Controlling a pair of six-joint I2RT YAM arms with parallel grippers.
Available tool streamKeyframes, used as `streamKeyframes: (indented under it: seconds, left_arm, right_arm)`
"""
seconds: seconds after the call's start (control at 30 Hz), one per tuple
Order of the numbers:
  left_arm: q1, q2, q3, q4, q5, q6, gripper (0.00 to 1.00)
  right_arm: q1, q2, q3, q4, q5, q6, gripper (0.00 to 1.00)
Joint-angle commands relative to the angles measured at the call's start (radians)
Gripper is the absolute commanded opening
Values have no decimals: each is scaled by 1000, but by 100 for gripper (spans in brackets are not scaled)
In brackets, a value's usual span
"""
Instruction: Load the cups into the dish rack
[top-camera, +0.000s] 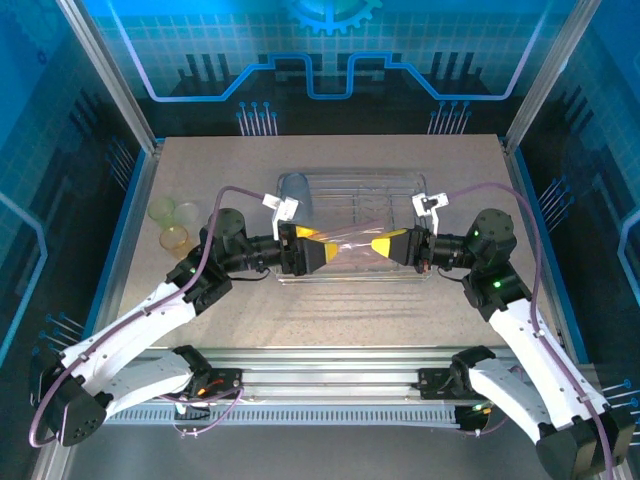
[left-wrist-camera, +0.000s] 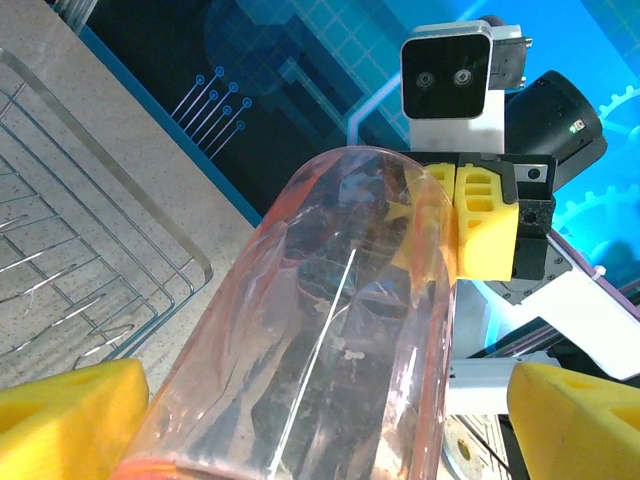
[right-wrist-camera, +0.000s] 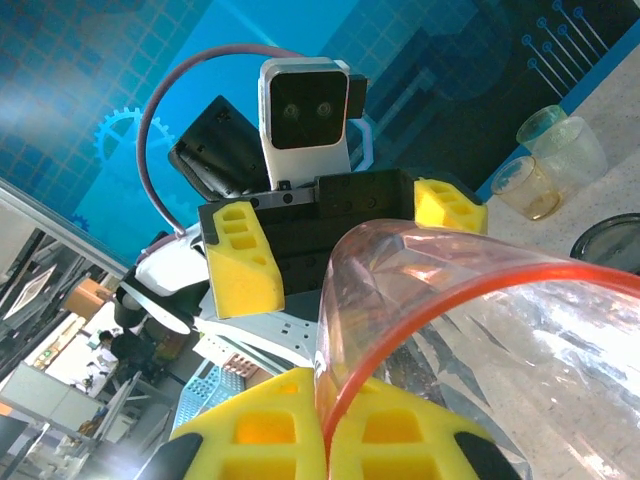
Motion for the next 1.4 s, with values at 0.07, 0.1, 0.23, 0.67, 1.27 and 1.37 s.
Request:
streamKeyframes:
  seconds: [0.07, 0.1, 0.23, 0.67, 1.27, 1.37]
  left_arm:
    - [-3, -28, -3, -6, -7, 19, 99]
    - [-3, -31, -6, -6, -5, 22, 99]
    - [-3, -37, -20, 3, 3, 21, 99]
    - [-2, -29, -28, 36, 57, 9, 91]
    - [-2, -32, -17, 49, 19, 16, 40]
    - [-3, -40, -11, 11, -30, 29, 32]
  right_arm:
    - [-3, -8, 47, -8, 20, -36, 0]
    - [-5, -10, 47, -7, 23, -34, 0]
    - [-11, -10, 36, 36, 28, 1, 0]
    - [-20, 23, 13, 171, 13, 93, 0]
    - [-3, 46, 22, 28, 14, 14, 18]
    - [-3, 39, 60, -146, 61, -112, 45]
